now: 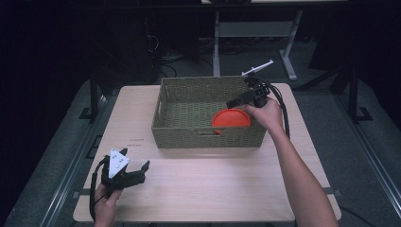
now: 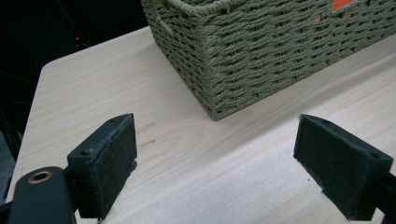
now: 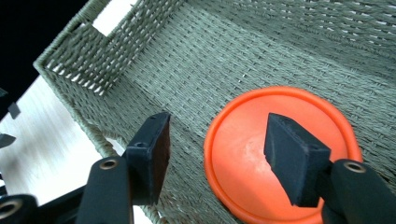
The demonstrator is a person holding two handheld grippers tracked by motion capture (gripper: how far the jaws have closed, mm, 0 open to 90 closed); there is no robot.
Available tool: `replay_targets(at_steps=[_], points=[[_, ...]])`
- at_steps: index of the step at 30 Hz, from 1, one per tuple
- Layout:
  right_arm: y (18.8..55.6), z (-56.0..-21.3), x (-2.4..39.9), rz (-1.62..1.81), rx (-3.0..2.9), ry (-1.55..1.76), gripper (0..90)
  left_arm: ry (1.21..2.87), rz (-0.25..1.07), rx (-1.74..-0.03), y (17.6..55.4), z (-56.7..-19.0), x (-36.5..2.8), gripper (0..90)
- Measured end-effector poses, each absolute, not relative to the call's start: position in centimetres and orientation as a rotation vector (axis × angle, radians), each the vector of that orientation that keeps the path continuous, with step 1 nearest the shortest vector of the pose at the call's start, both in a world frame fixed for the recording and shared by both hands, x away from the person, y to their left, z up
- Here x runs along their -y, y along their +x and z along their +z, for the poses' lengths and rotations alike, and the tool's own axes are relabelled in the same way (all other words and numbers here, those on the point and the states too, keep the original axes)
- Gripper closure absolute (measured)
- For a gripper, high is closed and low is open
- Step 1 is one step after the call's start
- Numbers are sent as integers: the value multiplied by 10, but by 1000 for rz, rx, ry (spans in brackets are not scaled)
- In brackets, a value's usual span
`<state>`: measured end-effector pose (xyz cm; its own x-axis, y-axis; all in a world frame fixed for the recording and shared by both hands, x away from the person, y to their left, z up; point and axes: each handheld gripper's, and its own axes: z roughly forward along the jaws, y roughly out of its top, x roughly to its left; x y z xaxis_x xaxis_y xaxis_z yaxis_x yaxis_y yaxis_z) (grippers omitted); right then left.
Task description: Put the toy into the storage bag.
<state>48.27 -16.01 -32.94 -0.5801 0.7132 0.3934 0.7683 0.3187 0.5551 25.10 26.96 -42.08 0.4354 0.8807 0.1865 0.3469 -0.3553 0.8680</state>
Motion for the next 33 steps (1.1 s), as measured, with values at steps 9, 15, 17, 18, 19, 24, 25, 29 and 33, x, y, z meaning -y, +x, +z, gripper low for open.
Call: replay_targets(at_steps=[9, 15, 17, 18, 19, 24, 25, 29, 33], points=[[474, -325, 164, -1135, 2478, -1393, 358, 1905, 861, -1039, 251, -420, -269, 128], [466, -316, 164, -1168, 2487, -1350, 337, 1898, 860, -1038, 250, -421, -269, 128], [464, -315, 164, -1172, 2487, -1346, 335, 1898, 861, -1037, 250, -421, -269, 128], [463, -315, 164, -1172, 2493, -1344, 333, 1900, 861, -1038, 250, -421, -269, 128], [463, -314, 165, -1174, 2493, -1341, 331, 1899, 862, -1038, 250, -421, -269, 128], [458, -315, 169, -1194, 2469, -1336, 324, 1900, 861, -1039, 250, -420, -269, 128], [457, -315, 171, -1197, 2468, -1334, 323, 1900, 862, -1039, 250, -420, -269, 128], [452, -315, 175, -1211, 2473, -1322, 322, 1899, 860, -1043, 250, -420, -269, 128], [447, -315, 178, -1226, 2472, -1309, 322, 1900, 861, -1040, 250, -420, -269, 128]])
